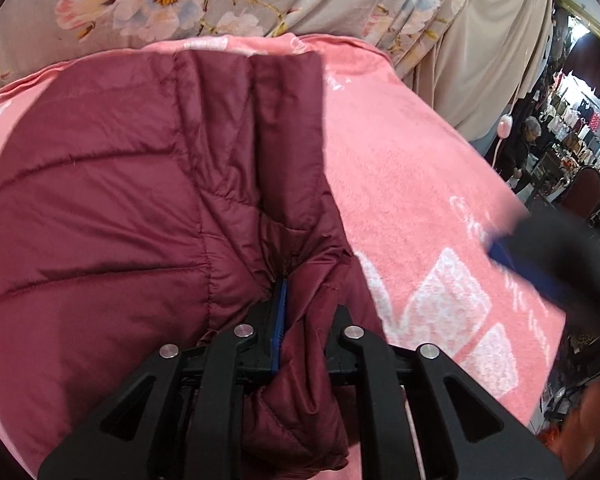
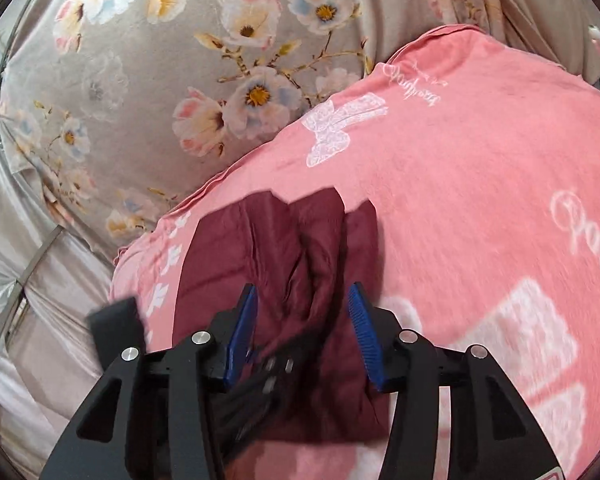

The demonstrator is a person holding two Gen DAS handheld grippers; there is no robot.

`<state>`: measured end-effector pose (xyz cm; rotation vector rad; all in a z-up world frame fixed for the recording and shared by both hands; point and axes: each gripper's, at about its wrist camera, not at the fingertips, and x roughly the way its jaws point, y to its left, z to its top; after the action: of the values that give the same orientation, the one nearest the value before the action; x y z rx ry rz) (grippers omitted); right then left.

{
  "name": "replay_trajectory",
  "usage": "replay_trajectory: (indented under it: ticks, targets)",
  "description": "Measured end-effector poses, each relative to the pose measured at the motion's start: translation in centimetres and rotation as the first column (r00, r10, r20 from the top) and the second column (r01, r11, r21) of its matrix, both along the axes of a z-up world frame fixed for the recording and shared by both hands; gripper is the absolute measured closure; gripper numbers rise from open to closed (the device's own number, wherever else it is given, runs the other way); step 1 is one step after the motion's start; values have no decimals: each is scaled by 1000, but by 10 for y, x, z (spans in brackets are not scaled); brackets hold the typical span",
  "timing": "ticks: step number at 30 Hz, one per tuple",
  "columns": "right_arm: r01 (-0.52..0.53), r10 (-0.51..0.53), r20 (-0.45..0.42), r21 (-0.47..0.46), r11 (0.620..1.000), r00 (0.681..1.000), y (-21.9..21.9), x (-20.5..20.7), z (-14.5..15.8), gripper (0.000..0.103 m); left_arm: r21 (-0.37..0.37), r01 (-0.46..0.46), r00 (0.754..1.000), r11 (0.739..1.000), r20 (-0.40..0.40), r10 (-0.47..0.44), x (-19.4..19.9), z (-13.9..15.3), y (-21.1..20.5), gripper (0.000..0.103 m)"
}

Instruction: Fold large clothes

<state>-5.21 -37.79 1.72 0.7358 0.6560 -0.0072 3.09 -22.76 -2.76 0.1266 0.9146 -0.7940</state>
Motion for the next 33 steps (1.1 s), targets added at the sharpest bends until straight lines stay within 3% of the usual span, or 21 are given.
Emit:
replay_trajectory:
  ticks: [2, 6, 8, 11, 15, 17, 19, 20, 21, 23, 25, 27, 33]
  targets:
    - [-19, 20, -18, 34, 999, 1000, -4, 15, 0, 54, -34, 13, 1000, 999, 1, -13, -4, 16, 10, 85]
    - [-79, 85, -72, 84, 993, 994, -2, 51, -2, 48, -176, 22, 1000, 984, 3, -22, -15, 59, 51, 49]
    - [-92, 101, -93, 99, 991, 990, 3, 61, -4, 45, -233, 0, 1000, 973, 8, 2, -15, 76, 71, 45]
    - [-73, 76, -149, 26, 997, 986, 9, 74, -2, 41, -292, -65, 996, 954, 32, 78, -6, 101, 102, 43]
    - [-35, 15, -241, -77, 996, 970, 11, 89, -15, 40, -243, -181, 976, 953, 74, 204, 15, 109, 125, 43]
    - [-69, 62, -274, -16, 997, 960, 14, 101, -31, 40, -223, -227, 968, 948, 55, 244, 27, 106, 133, 43]
    - [-78, 87, -281, 45, 996, 956, 13, 106, -41, 62, -216, -272, 959, 938, 22, 283, 43, 101, 140, 43]
    - [-80, 96, -260, 69, 994, 961, 10, 106, -40, 81, -211, -283, 956, 936, 16, 293, 49, 99, 142, 43]
    - [-80, 101, -220, 103, 991, 970, 3, 103, -35, 90, -204, -292, 954, 934, 13, 301, 50, 97, 145, 43]
    - [-75, 97, -147, 146, 986, 984, -9, 94, -23, 94, -189, -300, 951, 935, 14, 308, 58, 96, 143, 43]
    - [-68, 81, -111, 115, 991, 991, -20, 84, -12, 95, -181, -293, 953, 939, 28, 303, 62, 98, 138, 43]
    - [-50, 59, -153, 60, 997, 987, -26, 81, -19, 95, -174, -283, 954, 943, 50, 296, 62, 101, 130, 43]
    - [-23, 37, -231, 62, 998, 972, -39, 77, -59, 95, -95, -250, 965, 964, 52, 255, 71, 81, 89, 43]
